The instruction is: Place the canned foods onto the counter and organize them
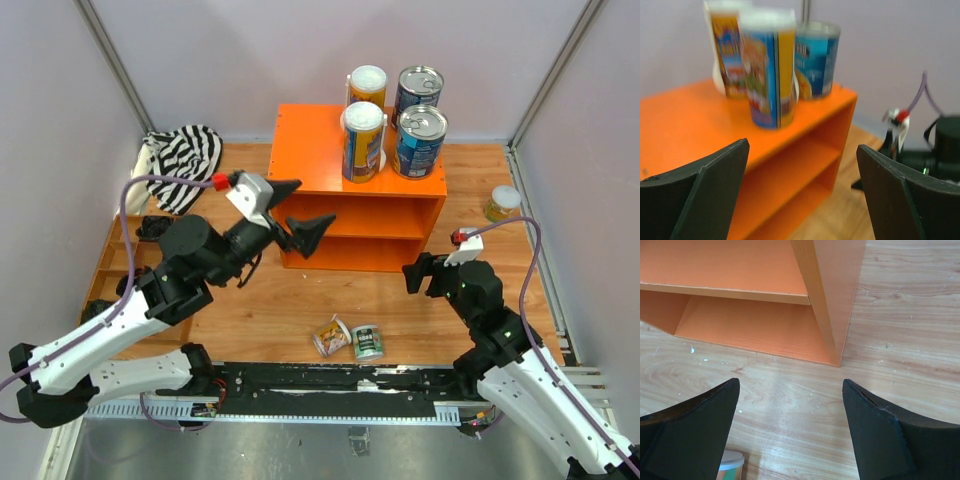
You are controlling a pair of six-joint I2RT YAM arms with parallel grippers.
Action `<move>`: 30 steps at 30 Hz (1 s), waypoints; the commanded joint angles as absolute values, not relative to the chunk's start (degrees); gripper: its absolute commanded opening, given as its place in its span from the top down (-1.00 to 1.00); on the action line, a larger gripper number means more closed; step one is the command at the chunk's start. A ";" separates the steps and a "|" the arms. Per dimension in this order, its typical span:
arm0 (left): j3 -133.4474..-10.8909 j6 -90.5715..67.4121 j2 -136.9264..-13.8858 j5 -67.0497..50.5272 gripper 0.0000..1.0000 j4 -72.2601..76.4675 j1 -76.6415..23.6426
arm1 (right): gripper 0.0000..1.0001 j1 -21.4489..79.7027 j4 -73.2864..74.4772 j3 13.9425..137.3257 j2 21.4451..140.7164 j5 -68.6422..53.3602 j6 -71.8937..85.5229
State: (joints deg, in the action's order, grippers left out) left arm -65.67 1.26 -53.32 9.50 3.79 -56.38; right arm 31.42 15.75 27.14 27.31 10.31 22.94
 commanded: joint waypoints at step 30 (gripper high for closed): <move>-41.77 -8.87 -70.67 10.12 -0.99 -11.50 -71.02 | -0.69 32.52 19.59 24.78 24.86 12.74 23.38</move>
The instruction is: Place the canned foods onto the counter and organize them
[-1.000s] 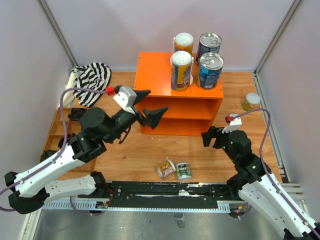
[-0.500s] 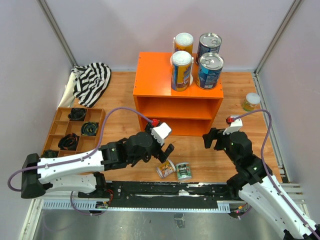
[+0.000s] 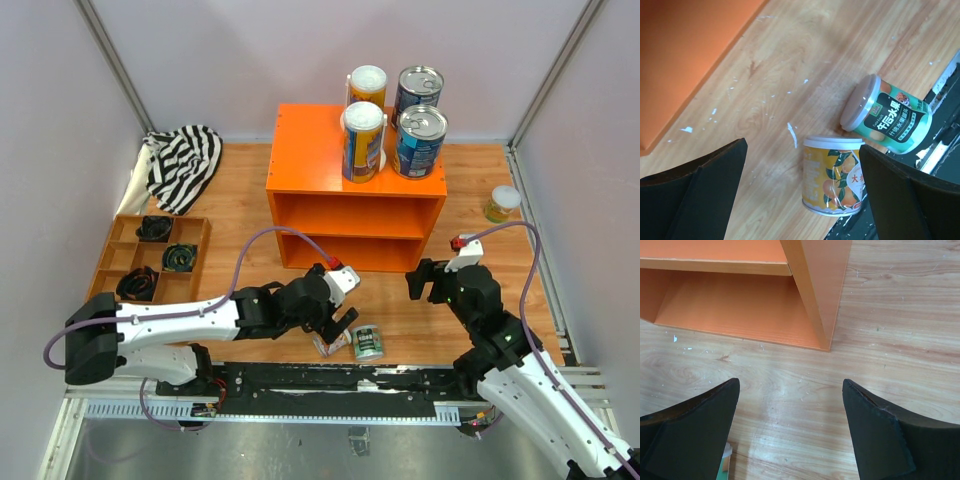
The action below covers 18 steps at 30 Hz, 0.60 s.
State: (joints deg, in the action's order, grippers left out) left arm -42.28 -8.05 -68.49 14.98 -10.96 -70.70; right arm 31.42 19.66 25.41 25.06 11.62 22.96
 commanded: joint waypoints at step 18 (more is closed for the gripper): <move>-41.11 -9.89 -77.02 4.45 -0.99 -12.33 -71.02 | -0.69 32.52 18.80 23.78 24.85 12.58 23.56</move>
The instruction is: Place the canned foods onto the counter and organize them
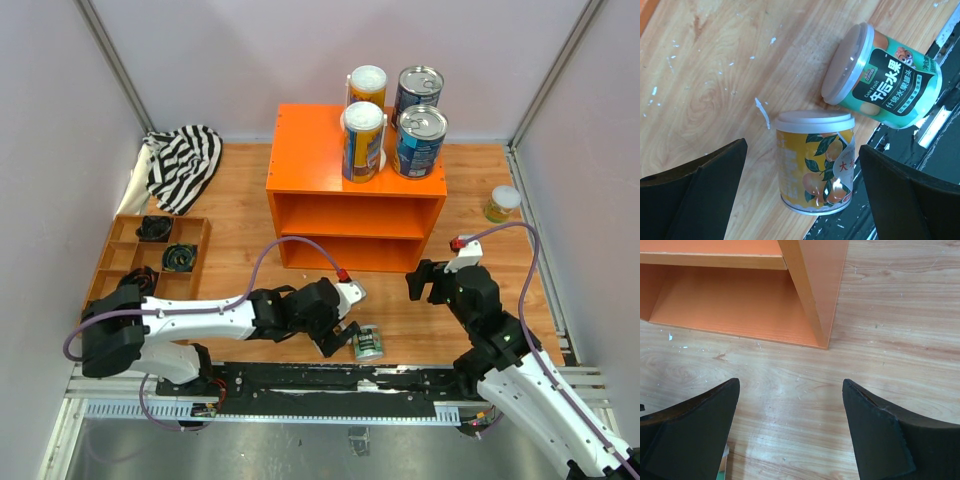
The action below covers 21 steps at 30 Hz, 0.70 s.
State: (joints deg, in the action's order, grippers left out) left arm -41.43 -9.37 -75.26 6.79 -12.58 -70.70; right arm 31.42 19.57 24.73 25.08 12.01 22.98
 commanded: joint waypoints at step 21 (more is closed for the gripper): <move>-42.55 -7.91 -85.85 3.73 -0.89 -5.61 -71.03 | -0.69 32.52 18.45 22.59 24.17 13.01 23.47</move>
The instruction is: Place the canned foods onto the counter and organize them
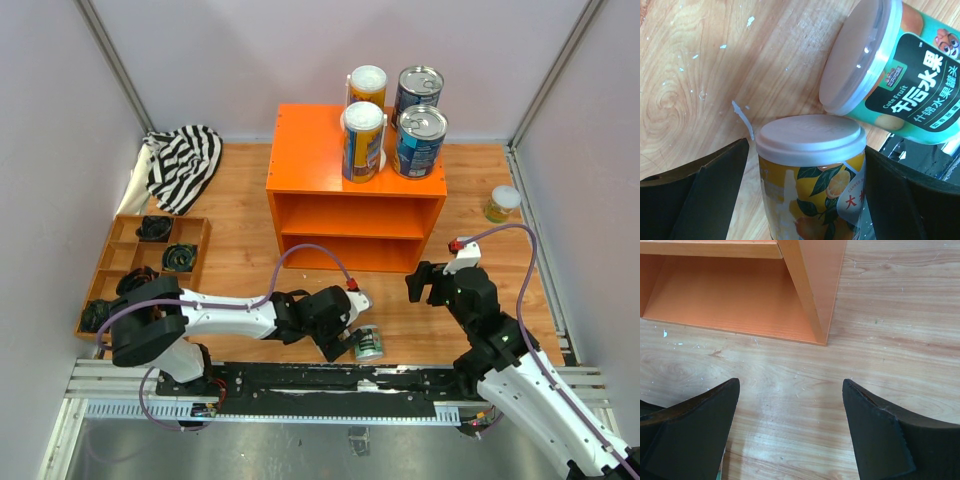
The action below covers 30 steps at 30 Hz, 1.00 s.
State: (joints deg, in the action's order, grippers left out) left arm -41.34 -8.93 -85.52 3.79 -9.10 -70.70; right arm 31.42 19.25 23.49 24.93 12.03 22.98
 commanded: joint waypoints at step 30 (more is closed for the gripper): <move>-43.17 -7.64 -81.01 2.90 -0.21 -6.12 -71.02 | -0.69 32.52 18.28 23.75 24.90 12.57 23.33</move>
State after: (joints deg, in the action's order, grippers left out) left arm -42.44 -7.79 -84.79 3.09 -6.59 -70.70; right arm 31.42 19.18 23.27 25.08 12.03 22.98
